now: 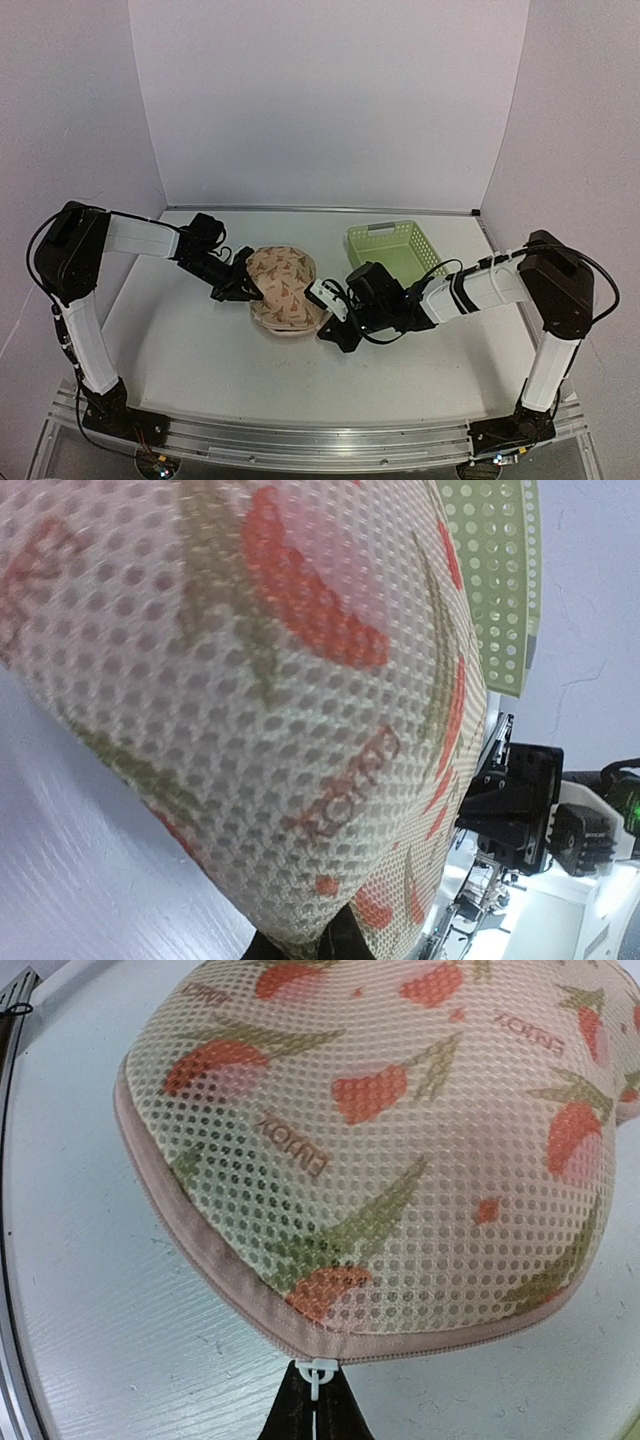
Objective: Unzip the laundry bag and remove the bra
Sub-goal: Unzip the zipper of the laundry bag.
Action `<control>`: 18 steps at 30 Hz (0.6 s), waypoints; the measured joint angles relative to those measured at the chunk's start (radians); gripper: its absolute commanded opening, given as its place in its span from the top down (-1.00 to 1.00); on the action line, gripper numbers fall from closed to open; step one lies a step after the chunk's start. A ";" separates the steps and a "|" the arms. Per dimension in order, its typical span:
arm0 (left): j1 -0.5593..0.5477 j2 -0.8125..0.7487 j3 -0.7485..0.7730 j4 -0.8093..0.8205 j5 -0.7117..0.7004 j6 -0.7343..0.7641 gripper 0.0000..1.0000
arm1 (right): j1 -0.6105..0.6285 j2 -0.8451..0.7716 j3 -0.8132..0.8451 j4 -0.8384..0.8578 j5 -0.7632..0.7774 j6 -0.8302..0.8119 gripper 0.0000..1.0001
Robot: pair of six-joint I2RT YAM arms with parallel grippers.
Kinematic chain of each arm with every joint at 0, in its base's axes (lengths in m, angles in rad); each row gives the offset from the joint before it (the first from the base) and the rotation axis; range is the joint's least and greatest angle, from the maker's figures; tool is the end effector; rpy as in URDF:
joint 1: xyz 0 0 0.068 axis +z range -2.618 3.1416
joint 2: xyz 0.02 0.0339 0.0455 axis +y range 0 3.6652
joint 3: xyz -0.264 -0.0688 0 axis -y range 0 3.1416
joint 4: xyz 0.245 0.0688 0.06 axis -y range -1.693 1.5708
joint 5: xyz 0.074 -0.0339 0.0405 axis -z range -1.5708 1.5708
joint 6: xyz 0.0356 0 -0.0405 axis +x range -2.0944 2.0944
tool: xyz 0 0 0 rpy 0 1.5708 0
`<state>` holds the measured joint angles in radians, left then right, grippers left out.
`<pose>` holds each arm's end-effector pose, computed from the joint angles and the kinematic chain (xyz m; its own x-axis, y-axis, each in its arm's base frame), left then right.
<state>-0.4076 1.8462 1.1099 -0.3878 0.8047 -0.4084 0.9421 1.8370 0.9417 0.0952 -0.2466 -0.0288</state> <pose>0.3169 -0.1648 0.1585 -0.9825 0.1243 -0.1384 0.1857 0.6129 -0.7680 0.2077 0.3004 0.1367 -0.3963 -0.5925 -0.7014 -0.8961 0.4159 0.1550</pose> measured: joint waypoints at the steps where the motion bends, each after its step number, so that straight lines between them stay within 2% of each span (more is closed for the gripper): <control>1: 0.000 0.022 0.025 -0.005 0.005 0.002 1.00 | 0.008 -0.001 -0.001 0.000 0.011 0.010 1.00; 4: 0.001 0.074 0.079 -0.025 0.012 0.015 0.99 | 0.039 -0.001 0.001 0.002 0.040 0.045 1.00; 6: 0.002 0.098 0.109 -0.045 0.013 0.017 0.90 | 0.058 0.003 0.012 -0.001 0.055 0.069 1.00; 14: 0.074 0.127 0.151 -0.056 -0.063 -0.013 0.11 | 0.083 0.117 0.181 -0.076 0.072 0.147 1.00; 18: 0.128 0.064 0.097 -0.058 -0.119 -0.036 -0.11 | 0.086 0.171 0.263 -0.142 0.075 0.165 1.00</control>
<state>-0.2794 1.9106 1.2064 -0.4458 0.6861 -0.4446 1.0283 2.0079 1.2045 -0.0471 -0.1719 0.1364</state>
